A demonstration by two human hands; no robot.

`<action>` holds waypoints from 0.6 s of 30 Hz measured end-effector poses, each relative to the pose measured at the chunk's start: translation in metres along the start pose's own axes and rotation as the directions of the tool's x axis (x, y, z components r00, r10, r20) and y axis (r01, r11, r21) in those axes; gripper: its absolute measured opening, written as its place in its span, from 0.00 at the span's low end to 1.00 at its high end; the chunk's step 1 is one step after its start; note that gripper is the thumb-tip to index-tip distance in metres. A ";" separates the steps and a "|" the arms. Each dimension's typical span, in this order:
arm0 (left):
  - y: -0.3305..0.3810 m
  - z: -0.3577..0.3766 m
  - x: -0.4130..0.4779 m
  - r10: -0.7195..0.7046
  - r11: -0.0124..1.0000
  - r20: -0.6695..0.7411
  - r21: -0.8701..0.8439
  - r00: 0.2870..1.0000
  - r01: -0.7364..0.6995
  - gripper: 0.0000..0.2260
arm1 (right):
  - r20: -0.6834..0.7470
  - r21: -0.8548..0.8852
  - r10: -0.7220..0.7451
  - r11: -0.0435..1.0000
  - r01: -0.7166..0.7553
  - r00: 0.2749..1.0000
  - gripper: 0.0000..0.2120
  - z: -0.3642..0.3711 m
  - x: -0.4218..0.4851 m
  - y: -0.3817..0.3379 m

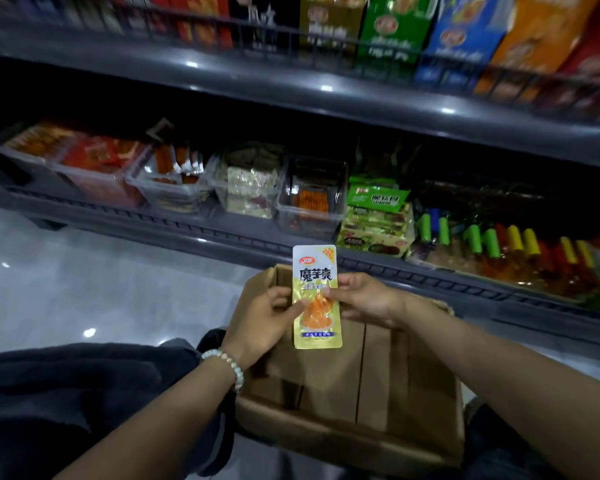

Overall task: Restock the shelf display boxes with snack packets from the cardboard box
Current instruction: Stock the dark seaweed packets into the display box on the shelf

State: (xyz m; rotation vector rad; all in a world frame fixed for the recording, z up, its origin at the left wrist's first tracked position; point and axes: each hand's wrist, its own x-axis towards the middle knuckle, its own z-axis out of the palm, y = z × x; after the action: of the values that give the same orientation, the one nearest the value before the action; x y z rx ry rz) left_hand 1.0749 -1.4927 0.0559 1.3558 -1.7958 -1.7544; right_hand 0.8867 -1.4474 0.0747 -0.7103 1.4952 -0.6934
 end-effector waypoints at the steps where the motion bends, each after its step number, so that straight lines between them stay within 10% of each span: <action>1: 0.012 -0.002 -0.003 0.015 0.996 0.013 -0.086 1.000 -0.014 0.08 | -0.004 -0.003 -0.024 1.000 0.024 1.000 0.13 0.000 -0.009 -0.011; 6: 0.071 -0.026 -0.018 0.145 0.966 -0.012 -0.214 0.989 -0.145 0.10 | -0.062 -0.044 -0.194 0.981 0.191 0.979 0.13 0.001 -0.046 -0.070; 11: 0.137 -0.053 -0.024 0.290 0.936 -0.017 -0.204 0.957 -0.287 0.08 | -0.130 -0.170 -0.462 0.882 0.439 0.878 0.44 -0.014 -0.076 -0.147; 18: 0.230 -0.082 -0.011 0.488 0.855 -0.106 -0.142 0.866 -0.499 0.04 | -0.089 -0.276 -0.661 0.735 0.619 0.745 0.46 -0.034 -0.120 -0.250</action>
State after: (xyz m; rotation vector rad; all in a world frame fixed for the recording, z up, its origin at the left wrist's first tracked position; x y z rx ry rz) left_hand 1.0475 -1.5780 0.2838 0.7792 -1.7190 -1.5118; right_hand 0.8632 -1.5102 0.3465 -1.4196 1.5032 -1.1459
